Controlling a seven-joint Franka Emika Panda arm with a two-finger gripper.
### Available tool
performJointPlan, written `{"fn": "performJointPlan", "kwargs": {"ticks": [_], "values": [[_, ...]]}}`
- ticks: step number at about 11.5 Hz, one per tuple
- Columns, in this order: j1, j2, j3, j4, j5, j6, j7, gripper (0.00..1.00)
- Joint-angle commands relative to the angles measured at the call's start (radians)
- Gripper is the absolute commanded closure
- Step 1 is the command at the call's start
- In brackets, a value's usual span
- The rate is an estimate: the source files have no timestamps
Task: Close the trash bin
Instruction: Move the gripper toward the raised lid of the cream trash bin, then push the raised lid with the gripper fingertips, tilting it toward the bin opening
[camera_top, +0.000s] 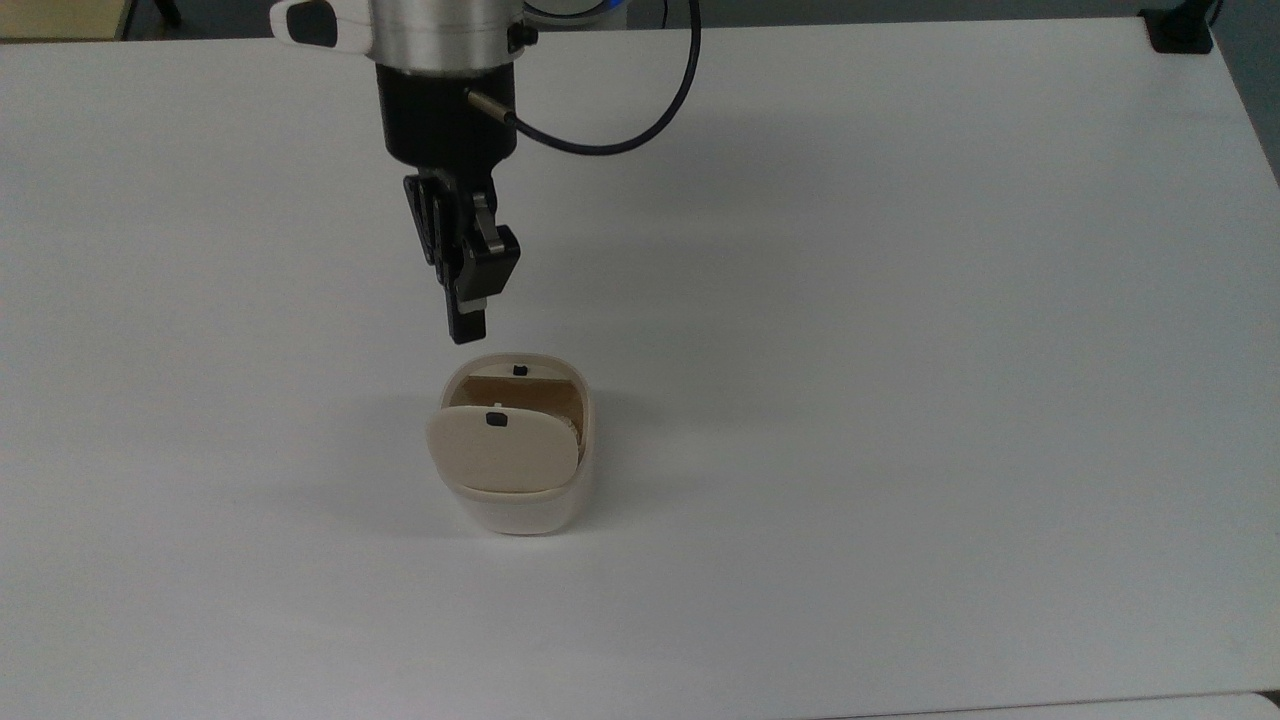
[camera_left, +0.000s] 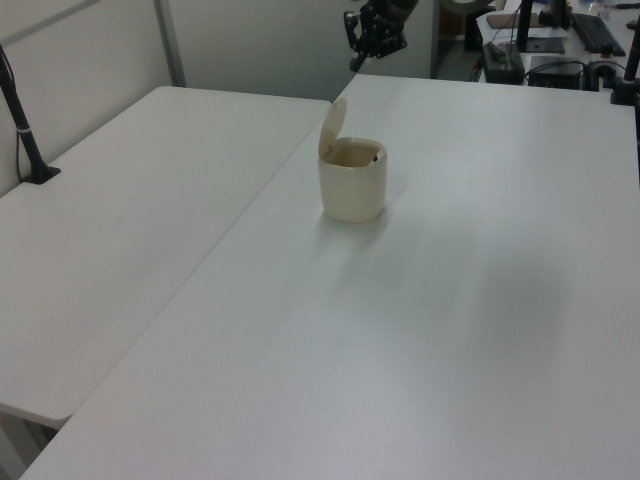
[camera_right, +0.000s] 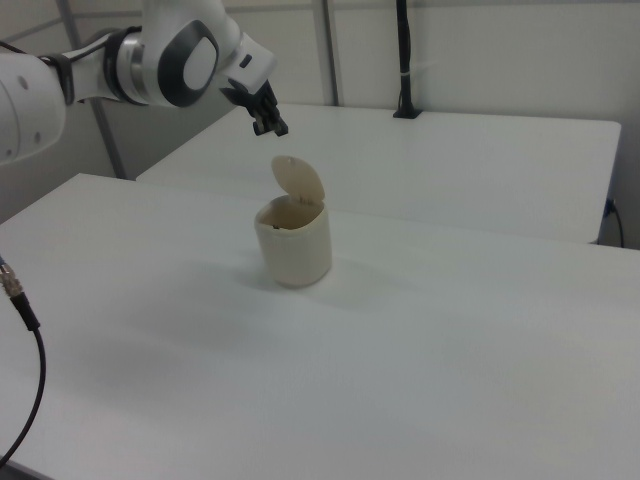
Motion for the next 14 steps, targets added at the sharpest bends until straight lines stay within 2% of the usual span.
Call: {"fn": "performJointPlan", "kwargs": {"ticks": [1,4,14], "values": [[0.007,0.058,-0.011,0.041,0.007,0.084,0.103,1.0],[0.013,0.092,-0.042,0.041,0.007,0.162,0.172,1.0],[0.047,0.126,-0.04,0.012,0.0,0.198,0.187,1.0]]}}
